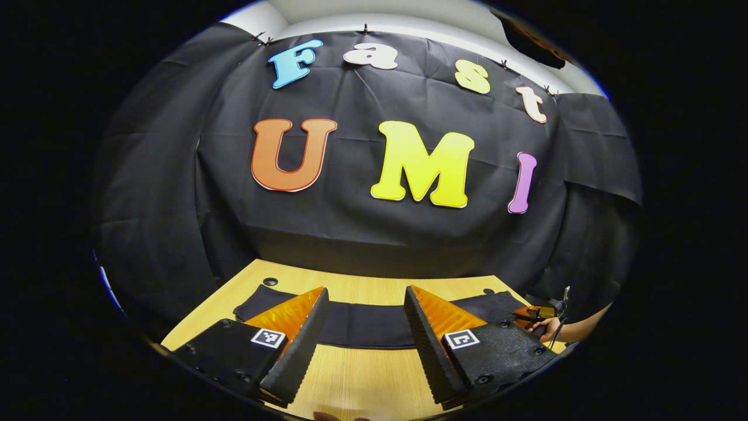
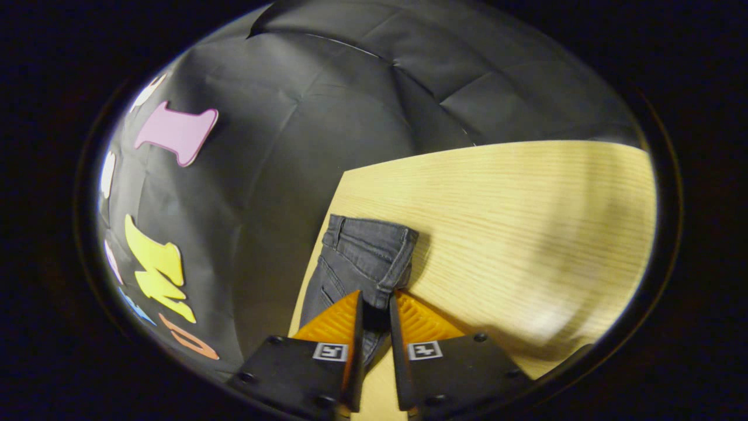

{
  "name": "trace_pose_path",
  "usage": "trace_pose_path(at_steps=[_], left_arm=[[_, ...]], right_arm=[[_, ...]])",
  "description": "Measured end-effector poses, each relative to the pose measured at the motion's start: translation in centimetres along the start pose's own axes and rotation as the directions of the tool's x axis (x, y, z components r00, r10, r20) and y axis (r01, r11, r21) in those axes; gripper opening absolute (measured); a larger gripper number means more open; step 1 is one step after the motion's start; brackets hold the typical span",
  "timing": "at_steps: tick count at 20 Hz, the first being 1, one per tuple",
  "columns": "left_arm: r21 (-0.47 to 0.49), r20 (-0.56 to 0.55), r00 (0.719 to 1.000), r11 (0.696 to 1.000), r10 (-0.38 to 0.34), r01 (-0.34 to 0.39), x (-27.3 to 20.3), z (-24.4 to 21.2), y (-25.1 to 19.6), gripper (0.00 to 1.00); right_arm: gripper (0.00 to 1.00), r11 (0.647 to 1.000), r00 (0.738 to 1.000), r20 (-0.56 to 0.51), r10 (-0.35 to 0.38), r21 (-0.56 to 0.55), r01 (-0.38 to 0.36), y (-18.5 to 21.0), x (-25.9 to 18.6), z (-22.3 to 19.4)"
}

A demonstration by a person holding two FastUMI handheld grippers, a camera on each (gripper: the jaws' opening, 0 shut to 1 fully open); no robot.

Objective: Grasp the waist and the cuffs of the jeans and fold them to make the two legs overlap; first hold the waist and fold one-third of the jeans toward the cuffs, then hold the cuffs and fold the remaining one-third in the same direction to finish folding.

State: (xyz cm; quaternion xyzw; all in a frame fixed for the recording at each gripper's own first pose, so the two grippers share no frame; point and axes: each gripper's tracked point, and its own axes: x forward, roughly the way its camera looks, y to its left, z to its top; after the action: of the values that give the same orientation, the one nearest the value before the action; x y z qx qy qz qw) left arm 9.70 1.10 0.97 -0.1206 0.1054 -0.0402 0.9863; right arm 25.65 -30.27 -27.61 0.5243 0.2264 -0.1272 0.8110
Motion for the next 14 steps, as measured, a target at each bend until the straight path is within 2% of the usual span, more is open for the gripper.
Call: trace_pose_path(at_steps=[4,5,7,10,12,13,14], left_arm=[[-0.007,-0.006,1.0,1.0,0.011,-0.011,-0.4,0.1,0.6,0.84],[-0.008,-0.005,1.0,1.0,0.013,-0.013,-0.7,0.1,0.8,0.84],[-0.008,-0.002,1.0,1.0,0.017,-0.017,-1.0,0.3,1.3,0.84],[-0.019,0.011,1.0,0.999,0.026,-0.026,-1.5,0.6,2.2,0.84],[-0.029,0.015,0.999,0.999,0.034,-0.034,-2.0,0.6,3.0,0.84],[-0.036,0.018,0.999,0.999,0.039,-0.038,-2.3,0.6,3.5,0.84],[-0.042,0.023,0.999,0.998,0.044,-0.043,-2.6,0.6,4.0,0.84]], right_arm=[[0.03,0.996,0.999,0.024,-0.044,-0.077,0.046,0.6,-0.1,0.1],[0.07,0.99,0.998,0.035,-0.054,-0.128,0.059,1.1,-0.4,0.3],[0.07,0.971,0.997,0.067,-0.046,-0.229,0.06,3.2,-1.3,0.5],[0.07,0.924,0.994,0.105,0.012,-0.38,0.029,8.5,-3.2,0.4],[0.07,0.881,0.991,0.122,0.061,-0.473,0.004,12.2,-4.7,-0.3],[0.02,0.856,0.987,0.129,0.093,-0.516,-0.013,14.1,-5.5,-0.9],[0.07,0.833,0.984,0.132,0.12,-0.552,-0.028,16.0,-6.2,-1.5]])
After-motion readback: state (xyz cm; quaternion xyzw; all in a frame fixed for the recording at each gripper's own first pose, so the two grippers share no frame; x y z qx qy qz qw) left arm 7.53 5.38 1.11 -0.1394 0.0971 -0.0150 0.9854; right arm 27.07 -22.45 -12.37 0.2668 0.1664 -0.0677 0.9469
